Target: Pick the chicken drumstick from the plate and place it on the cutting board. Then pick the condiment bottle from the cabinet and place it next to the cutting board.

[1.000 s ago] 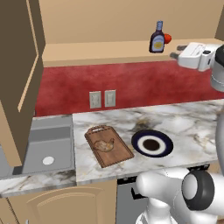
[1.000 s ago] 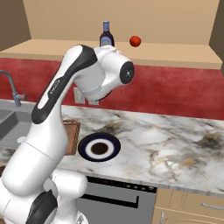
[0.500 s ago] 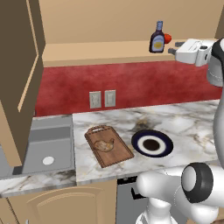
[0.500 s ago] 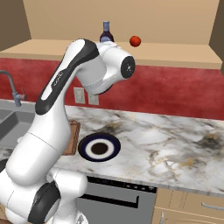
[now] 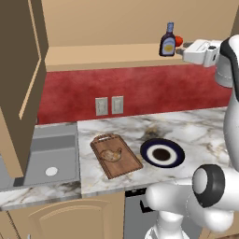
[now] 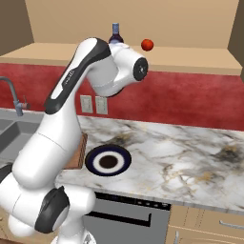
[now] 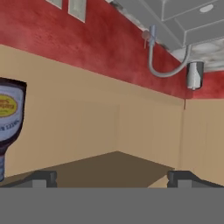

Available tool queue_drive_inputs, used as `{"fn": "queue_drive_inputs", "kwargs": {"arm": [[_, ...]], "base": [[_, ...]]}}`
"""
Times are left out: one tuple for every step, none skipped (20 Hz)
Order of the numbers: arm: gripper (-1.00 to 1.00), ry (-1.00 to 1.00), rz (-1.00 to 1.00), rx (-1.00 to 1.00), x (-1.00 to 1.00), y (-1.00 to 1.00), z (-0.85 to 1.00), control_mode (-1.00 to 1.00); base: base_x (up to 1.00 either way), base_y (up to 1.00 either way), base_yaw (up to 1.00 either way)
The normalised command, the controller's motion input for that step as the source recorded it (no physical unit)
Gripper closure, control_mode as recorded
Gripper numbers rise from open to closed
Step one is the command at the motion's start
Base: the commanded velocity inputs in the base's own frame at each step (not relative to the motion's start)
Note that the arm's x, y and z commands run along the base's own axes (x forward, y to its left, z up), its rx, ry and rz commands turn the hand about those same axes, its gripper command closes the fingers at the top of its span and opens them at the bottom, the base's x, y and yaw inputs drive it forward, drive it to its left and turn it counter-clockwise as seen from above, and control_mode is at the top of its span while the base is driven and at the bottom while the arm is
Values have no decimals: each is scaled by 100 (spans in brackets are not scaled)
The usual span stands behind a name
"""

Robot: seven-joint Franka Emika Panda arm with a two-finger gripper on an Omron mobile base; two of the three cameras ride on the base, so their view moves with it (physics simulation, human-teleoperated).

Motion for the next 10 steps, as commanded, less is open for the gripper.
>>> {"fn": "queue_drive_inputs", "kwargs": {"arm": [[-100, 0, 0, 1, 31, 0, 0, -100], [-100, 0, 0, 1, 32, 0, 0, -100], [-100, 0, 0, 1, 32, 0, 0, -100], [-100, 0, 0, 1, 32, 0, 0, -100], [-100, 0, 0, 1, 32, 0, 0, -100], [-100, 0, 0, 1, 29, -1, 0, -100], [-100, 0, 0, 1, 29, -3, 0, -100], [-100, 0, 0, 1, 27, -6, 2, -100], [-100, 0, 0, 1, 27, -9, 3, -100], [-100, 0, 0, 1, 25, -10, 5, -100]], "base": [[0, 0, 0], [0, 0, 0], [0, 0, 0], [0, 0, 0], [0, 0, 0], [0, 0, 0], [0, 0, 0], [0, 0, 0], [0, 0, 0], [0, 0, 0]]}}
